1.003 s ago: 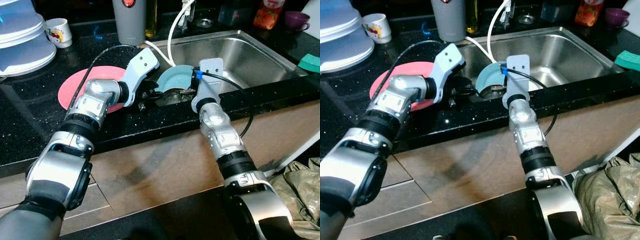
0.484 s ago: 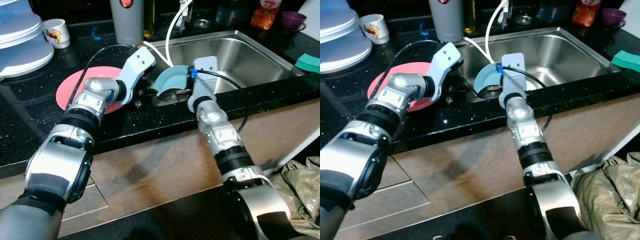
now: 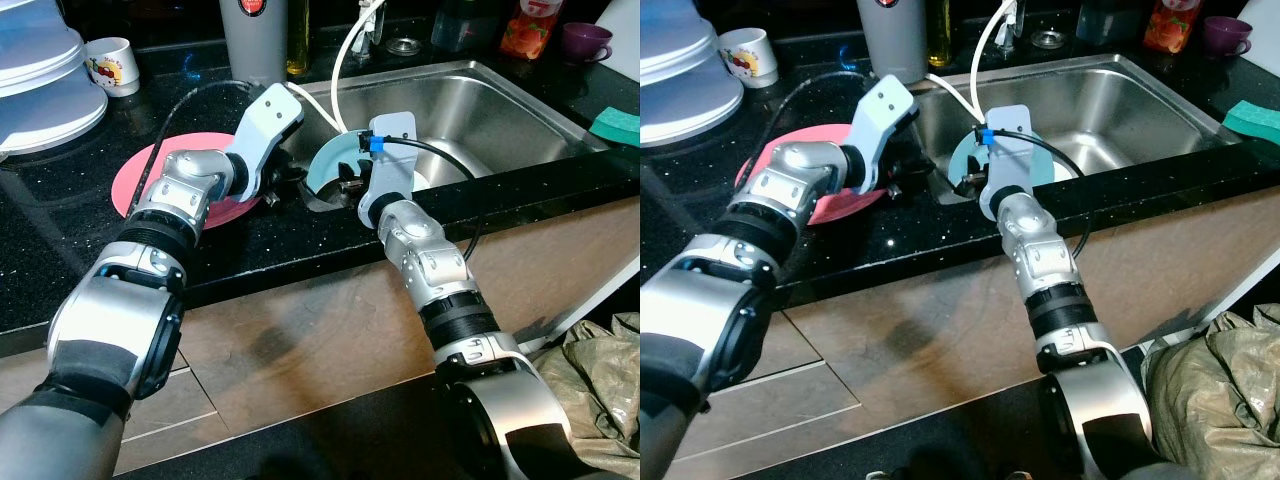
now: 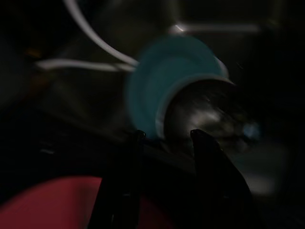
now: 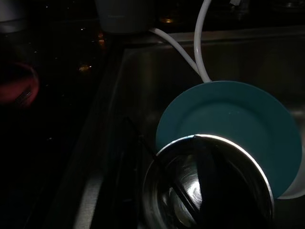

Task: Kitchen organization

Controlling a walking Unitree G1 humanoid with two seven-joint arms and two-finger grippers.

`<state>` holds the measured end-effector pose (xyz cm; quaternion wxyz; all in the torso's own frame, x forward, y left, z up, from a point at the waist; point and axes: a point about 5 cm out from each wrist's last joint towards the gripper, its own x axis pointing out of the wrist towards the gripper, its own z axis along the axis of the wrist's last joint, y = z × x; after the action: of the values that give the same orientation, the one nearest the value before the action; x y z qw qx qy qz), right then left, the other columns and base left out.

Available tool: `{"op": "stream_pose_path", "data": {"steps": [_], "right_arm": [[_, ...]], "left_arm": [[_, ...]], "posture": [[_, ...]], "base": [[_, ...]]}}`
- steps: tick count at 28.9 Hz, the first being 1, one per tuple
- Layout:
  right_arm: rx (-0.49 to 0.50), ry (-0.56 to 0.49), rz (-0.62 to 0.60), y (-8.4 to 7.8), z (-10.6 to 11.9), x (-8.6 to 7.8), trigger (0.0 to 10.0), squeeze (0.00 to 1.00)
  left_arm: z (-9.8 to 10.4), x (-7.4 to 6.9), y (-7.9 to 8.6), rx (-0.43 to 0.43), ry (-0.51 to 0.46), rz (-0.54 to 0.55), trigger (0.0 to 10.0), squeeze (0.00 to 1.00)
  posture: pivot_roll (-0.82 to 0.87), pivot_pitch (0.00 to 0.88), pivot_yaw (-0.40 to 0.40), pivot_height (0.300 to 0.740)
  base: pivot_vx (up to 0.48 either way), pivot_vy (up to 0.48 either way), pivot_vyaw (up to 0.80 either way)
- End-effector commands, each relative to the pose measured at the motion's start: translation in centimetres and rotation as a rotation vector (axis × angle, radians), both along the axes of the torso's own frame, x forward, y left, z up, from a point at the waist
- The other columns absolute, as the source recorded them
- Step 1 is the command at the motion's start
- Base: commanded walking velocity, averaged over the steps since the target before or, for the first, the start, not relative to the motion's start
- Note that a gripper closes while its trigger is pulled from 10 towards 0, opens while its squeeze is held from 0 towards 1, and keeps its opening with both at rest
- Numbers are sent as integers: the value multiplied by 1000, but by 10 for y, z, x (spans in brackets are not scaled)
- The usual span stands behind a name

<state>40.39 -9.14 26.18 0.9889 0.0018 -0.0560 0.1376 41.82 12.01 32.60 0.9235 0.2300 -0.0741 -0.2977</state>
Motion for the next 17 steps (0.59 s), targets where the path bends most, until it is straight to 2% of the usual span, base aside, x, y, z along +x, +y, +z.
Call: {"op": "stream_pose_path", "data": {"steps": [1,3,4,5,6,8,10,11,12,13,15,17], "right_arm": [[28,36,13,2,-4,0,10000,0],[74,6,17,-1,6,0,10000,0],[115,-21,19,-4,13,-2,10000,0],[184,-62,41,-7,26,-5,10000,0],[194,-79,61,-6,31,-8,10000,0],[191,-98,149,3,37,-15,10000,0],[191,-98,149,3,37,-15,10000,0],[156,-112,202,10,38,-21,10000,0],[114,-129,266,20,38,-28,10000,0],[114,-129,266,20,38,-28,10000,0],[68,-145,337,33,33,-37,10000,0],[64,-146,350,35,32,-39,10000,0]], "left_arm": [[18,0,11,-55,-73,54,10000,0],[52,-6,26,-113,-212,126,10000,0],[70,-11,36,-113,-281,160,10000,0],[92,-20,56,-105,-351,211,10000,0],[96,-23,65,-104,-340,228,10000,0],[88,-26,82,-97,-255,227,10000,0],[88,-26,82,-97,-255,227,10000,0],[78,-26,91,-95,-197,232,10000,588],[63,-26,100,-117,-131,235,10000,1000],[63,-26,100,-117,-131,235,10000,1000],[36,-25,109,-155,-27,221,10000,1000],[29,-25,110,-171,-1,211,10000,1000]], "posture": [[37,217,-5,740],[46,206,-18,740],[50,202,-23,740],[57,198,-27,740],[61,195,-30,740],[68,190,-34,740],[68,190,-34,740],[70,186,-37,740],[71,184,-39,740],[71,184,-39,740],[69,180,-41,740],[69,179,-42,740]], "base": [[0,0,0],[0,0,0],[0,0,0],[0,0,0],[0,0,0],[0,0,0],[0,0,0],[0,0,0],[0,0,0],[0,0,0],[0,0,0],[0,0,0]]}}
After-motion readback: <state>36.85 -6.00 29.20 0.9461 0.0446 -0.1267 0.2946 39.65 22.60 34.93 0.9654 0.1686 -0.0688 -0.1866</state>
